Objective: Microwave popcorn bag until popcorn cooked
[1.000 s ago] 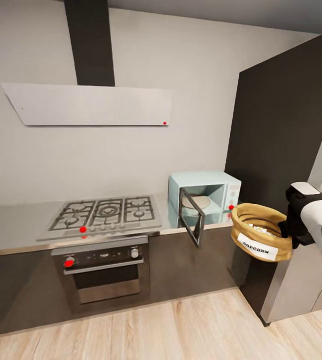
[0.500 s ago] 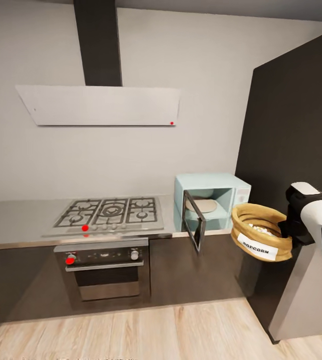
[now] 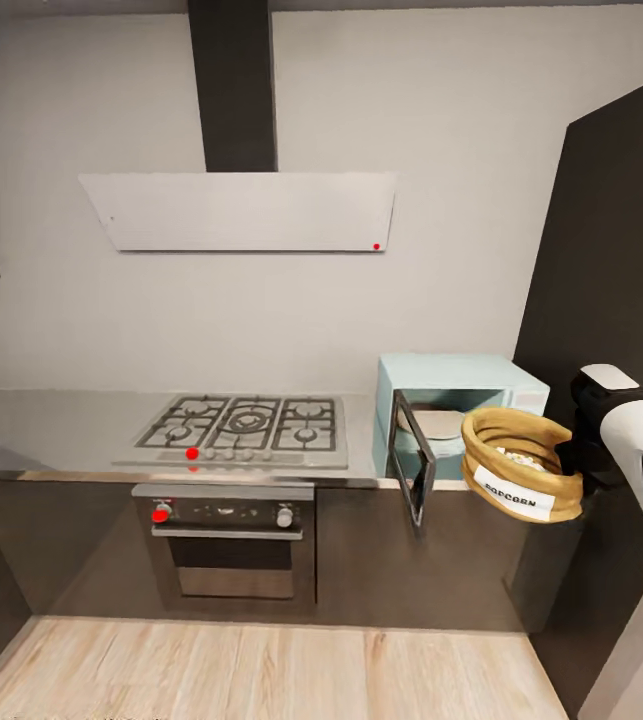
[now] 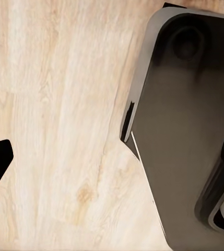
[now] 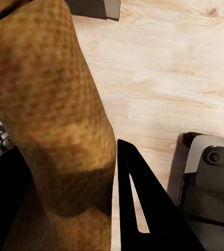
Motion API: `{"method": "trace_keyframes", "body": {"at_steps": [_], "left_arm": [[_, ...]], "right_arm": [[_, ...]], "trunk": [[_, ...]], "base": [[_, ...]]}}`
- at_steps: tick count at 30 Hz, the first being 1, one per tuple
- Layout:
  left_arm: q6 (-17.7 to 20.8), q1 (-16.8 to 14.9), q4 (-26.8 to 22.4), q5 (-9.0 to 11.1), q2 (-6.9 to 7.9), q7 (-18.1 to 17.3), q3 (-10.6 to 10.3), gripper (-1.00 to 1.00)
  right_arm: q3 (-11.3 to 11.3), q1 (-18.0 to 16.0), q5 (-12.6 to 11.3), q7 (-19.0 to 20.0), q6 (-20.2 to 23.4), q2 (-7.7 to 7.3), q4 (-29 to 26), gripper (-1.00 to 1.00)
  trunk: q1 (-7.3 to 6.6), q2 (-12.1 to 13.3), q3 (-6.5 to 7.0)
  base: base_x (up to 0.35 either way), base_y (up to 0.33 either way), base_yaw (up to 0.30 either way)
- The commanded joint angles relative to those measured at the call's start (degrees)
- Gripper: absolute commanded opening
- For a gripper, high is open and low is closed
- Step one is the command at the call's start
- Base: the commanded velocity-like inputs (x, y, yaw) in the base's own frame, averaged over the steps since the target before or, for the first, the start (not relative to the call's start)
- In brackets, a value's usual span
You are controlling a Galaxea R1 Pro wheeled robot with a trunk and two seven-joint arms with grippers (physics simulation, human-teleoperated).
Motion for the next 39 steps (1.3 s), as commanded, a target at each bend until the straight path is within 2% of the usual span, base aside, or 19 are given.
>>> {"method": "trace_keyframes", "body": {"at_steps": [1, 11, 15, 18, 24, 32, 39], "left_arm": [[0.3, 0.0, -0.1, 0.1, -0.01, 0.1, 0.2, 1.00], [0.3, 0.0, -0.1, 0.1, -0.01, 0.1, 0.2, 1.00], [0.3, 0.0, -0.1, 0.1, -0.01, 0.1, 0.2, 1.00], [0.3, 0.0, -0.1, 0.1, -0.01, 0.1, 0.2, 1.00], [0.4, 0.0, -0.1, 0.1, -0.08, 0.1, 0.2, 1.00], [0.2, 0.0, -0.1, 0.1, -0.04, 0.1, 0.2, 1.00], [0.1, 0.0, -0.1, 0.1, -0.07, 0.1, 0.2, 1.00]], "right_arm": [[-0.1, 0.0, -0.1, -0.1, 0.6, -0.03, 0.0, -1.00], [-0.4, 0.0, -0.4, -0.4, 0.5, -0.03, 0.2, -1.00], [-4.7, 0.1, -0.4, -2.1, 0.5, -0.03, 0.2, -1.00], [-5.6, 0.2, -0.4, -2.4, 0.4, -0.11, -0.1, -1.00], [-5.7, 0.2, -0.4, -2.4, 0.4, -0.37, -0.4, -1.00], [-5.7, 0.2, -0.4, -2.2, 0.4, -0.38, -0.4, -1.00], [-5.7, 0.2, -0.4, -2.2, 0.5, -0.24, -0.3, -1.00]], "trunk": [[0.03, 0.0, -0.02], [0.03, 0.0, -0.02], [0.03, 0.0, -0.02], [0.03, 0.0, -0.02], [0.03, 0.0, -0.02], [0.03, 0.0, -0.02], [0.03, 0.0, -0.02]], "base": [[0.132, -0.274, 0.261], [0.037, -0.078, 0.264], [0.000, 0.000, 0.216], [0.000, 0.000, 0.037], [0.001, -0.013, 0.004], [0.050, -0.232, 0.000], [0.003, -0.021, 0.000]]}}
